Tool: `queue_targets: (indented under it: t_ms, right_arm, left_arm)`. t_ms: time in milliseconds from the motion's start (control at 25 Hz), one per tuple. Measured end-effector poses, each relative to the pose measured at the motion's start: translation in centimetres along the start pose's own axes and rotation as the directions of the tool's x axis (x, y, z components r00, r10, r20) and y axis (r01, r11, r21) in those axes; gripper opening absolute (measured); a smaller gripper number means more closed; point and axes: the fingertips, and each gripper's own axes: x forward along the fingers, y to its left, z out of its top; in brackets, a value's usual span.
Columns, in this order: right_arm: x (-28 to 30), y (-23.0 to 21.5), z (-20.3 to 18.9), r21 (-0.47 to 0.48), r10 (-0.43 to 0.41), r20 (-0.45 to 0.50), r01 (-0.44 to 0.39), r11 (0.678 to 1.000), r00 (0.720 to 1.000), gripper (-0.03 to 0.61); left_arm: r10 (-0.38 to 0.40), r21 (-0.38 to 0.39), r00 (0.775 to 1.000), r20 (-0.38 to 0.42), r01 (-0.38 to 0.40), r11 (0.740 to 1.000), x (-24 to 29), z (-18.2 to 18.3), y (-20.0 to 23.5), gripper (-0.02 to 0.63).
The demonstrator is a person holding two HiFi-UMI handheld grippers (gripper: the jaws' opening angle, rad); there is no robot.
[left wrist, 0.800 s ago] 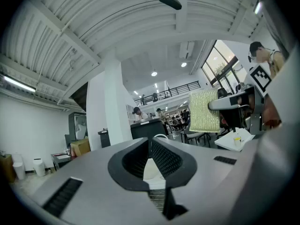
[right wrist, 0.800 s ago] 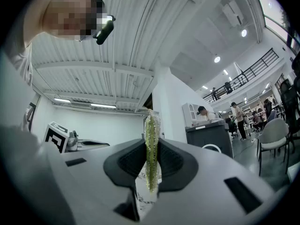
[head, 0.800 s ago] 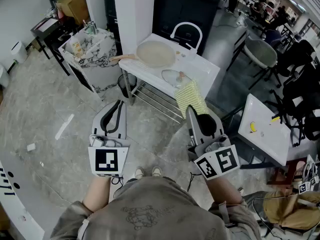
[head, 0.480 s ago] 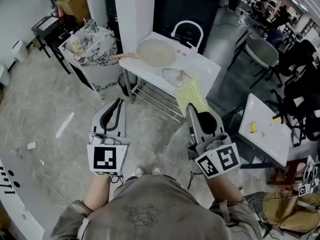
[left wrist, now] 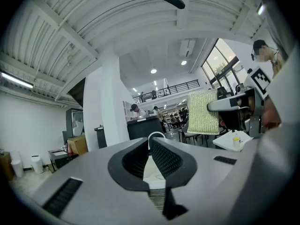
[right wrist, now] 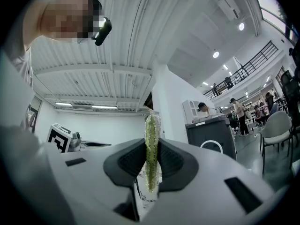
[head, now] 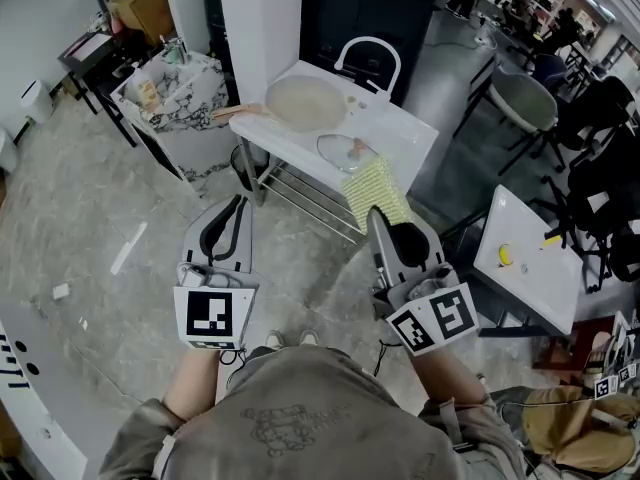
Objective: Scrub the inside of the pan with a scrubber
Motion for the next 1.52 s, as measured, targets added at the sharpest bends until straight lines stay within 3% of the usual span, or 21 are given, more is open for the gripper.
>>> queue_targets:
  t_ms: [840, 1200, 1520]
  right_arm:
    - [1.9, -4.1, -2.4, 0.014, 0.05, -0.023, -0.05, 0.999, 0.998, 0.07]
    - [5.7, -5.4, -4.1, 0.019, 0.049, -0.024, -0.048, 0.999, 0.999, 0.07]
    - [11.4, -7.6, -6.9, 0.034, 0.018, -0.051, -0.017, 0.999, 0.999, 0.071]
  left_arm:
    - [0.026, 0.017, 0.999, -0.035, -0.026, 1.0, 4.2, -1.9, -1.6, 0.034]
    - [0.032, 0.017, 0.999, -0.038, -0.032, 0.999, 7.3, -3.6, 0.9, 0.034]
    - [-0.009, 0.004, 0.998, -0.065, 0.009, 1.0, 12.7, -6.5, 4.1, 0.034]
